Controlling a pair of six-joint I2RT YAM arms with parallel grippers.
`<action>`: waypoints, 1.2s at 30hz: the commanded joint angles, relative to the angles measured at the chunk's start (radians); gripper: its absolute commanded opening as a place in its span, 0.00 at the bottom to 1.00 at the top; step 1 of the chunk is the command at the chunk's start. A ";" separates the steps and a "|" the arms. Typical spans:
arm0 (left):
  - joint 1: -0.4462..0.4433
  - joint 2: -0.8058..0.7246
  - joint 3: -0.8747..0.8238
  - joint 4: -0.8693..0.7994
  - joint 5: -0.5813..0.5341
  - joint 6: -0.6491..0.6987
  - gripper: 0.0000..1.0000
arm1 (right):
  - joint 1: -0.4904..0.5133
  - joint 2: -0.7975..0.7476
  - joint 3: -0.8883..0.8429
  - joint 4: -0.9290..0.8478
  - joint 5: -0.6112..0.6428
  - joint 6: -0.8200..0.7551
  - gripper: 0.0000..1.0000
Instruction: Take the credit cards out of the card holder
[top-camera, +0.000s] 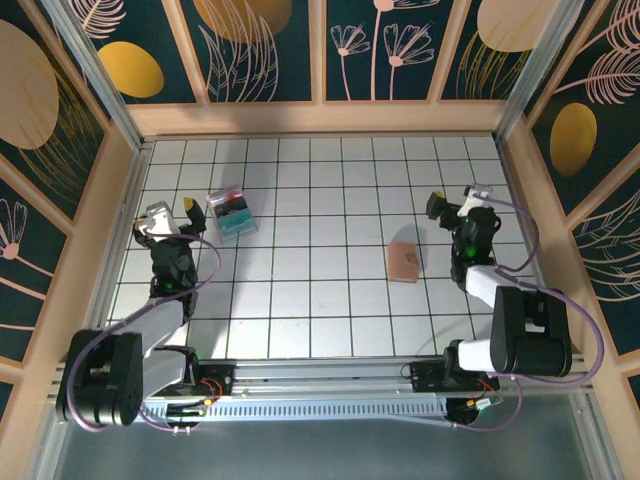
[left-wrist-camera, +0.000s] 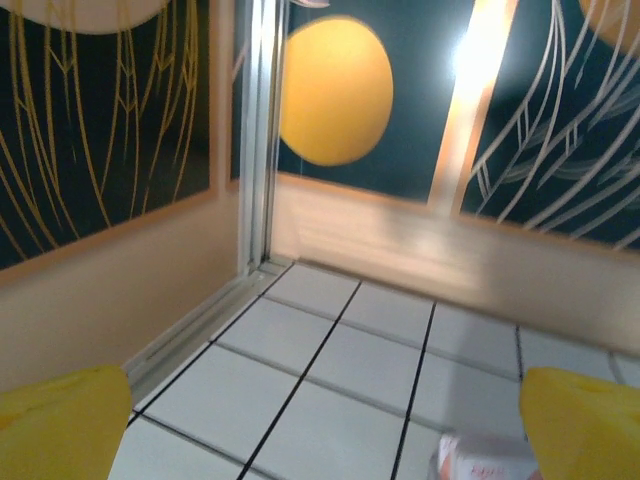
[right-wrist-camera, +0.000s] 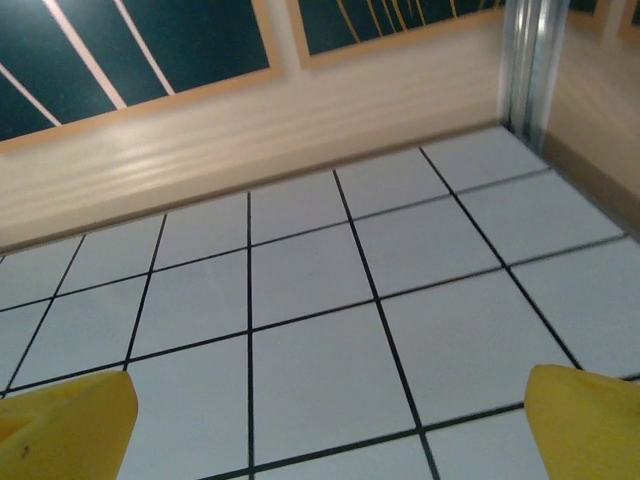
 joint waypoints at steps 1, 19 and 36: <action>0.006 -0.085 0.045 -0.246 0.015 -0.143 0.99 | 0.003 -0.048 0.078 -0.310 0.020 0.118 0.99; -0.431 -0.072 0.174 -0.555 0.014 -0.433 0.99 | 0.039 -0.247 0.050 -0.761 -0.185 0.275 0.97; -0.454 0.052 0.224 -0.558 0.057 -0.620 0.99 | 0.218 -0.093 0.070 -0.874 -0.114 0.342 0.82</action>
